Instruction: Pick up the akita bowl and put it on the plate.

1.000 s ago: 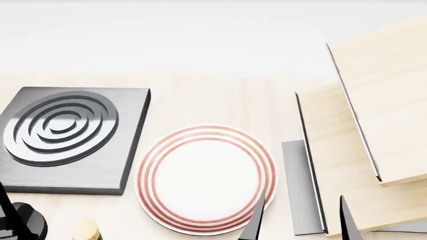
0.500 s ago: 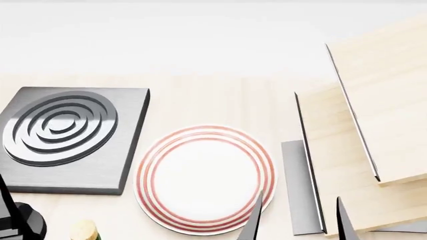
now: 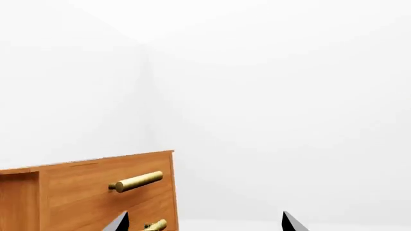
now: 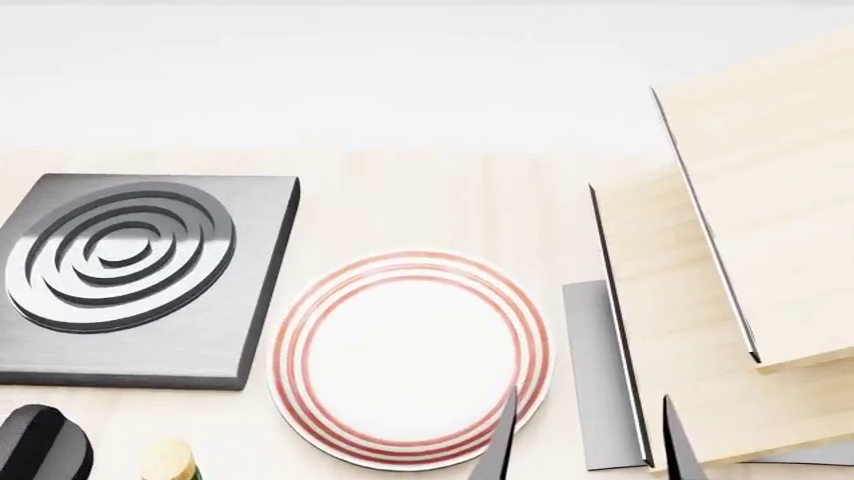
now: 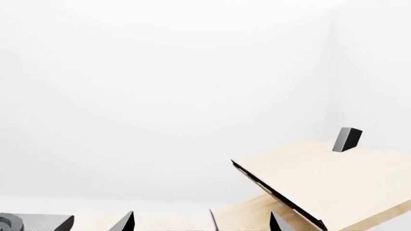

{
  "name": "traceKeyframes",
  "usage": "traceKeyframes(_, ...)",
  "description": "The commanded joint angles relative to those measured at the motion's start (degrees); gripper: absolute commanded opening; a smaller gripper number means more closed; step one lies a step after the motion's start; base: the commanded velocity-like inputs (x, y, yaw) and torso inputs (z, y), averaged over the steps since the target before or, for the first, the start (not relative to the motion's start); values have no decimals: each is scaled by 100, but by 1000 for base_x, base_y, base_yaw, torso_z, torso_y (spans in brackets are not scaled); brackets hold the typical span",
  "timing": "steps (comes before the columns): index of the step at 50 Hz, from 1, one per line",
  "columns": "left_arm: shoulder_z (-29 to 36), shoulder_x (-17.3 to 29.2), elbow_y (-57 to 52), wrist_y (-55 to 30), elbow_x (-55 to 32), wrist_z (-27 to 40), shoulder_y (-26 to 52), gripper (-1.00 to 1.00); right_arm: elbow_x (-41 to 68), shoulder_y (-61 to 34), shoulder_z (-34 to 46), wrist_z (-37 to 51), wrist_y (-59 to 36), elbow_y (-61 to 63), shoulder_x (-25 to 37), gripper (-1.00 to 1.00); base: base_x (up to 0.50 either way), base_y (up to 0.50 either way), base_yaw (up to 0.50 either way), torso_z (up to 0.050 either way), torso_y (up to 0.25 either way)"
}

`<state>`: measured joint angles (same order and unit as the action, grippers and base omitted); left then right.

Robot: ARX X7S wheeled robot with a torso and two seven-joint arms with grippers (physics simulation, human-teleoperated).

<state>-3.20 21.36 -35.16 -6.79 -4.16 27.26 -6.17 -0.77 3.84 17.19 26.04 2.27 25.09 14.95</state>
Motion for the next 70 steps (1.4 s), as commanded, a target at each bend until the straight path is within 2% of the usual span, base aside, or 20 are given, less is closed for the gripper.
traceKeyframes(1, -517, 466, -442, -934, 117, 63, -239, 100, -40, -42, 68, 28, -35, -55, 0, 100, 0, 0, 0, 0, 0)
traceKeyframes(11, -944, 726, -491, -1520, -47, 1, -231, 100, -90, -100, 157, 38, -52, -171, -7, 100, 0, 0, 0, 0, 0)
traceKeyframes(18, -1407, 1038, -659, -2421, -247, -108, -188, 100, -130, -144, 215, 57, -67, -243, -21, 100, 0, 0, 0, 0, 0)
traceKeyframes(24, -1945, 1129, -776, -3025, -600, -275, -321, 100, -172, -194, 267, 73, -100, -317, -36, 100, 0, 0, 0, 0, 0)
traceKeyframes(27, -2107, 1187, -805, -3234, -694, -340, -368, 100, -184, -209, 296, 78, -91, -355, -41, 100, 0, 0, 0, 0, 0)
traceKeyframes(30, -2194, 1324, -770, -3826, -706, -293, -313, 100, -208, -235, 330, 84, -83, -428, -49, 100, 0, 0, 0, 0, 0)
traceKeyframes(31, -2206, 1356, -769, -3744, -677, -316, -353, 100, -206, -244, 332, 86, -88, -442, -51, 100, 0, 0, 0, 0, 0)
traceKeyframes(33, -2425, 1336, -785, -4054, -985, -488, -297, 100, -182, -264, 345, 74, -96, -482, -57, 100, 0, 0, 0, 0, 0)
traceKeyframes(40, -2452, 1552, -791, -4348, -963, -626, -557, 100, -170, -285, 381, 73, -109, -527, -51, 100, 0, 0, 0, 0, 0)
traceKeyframes(56, -2593, 1634, -770, -5326, -1514, -964, -465, 100, -117, -339, 441, 82, -59, -699, -44, 100, 0, 0, 0, 0, 0)
traceKeyframes(70, -2648, 1631, -731, -5505, -1793, -1282, -637, 100, -122, -393, 500, 121, -64, -816, -55, 100, 0, 0, 0, 0, 0)
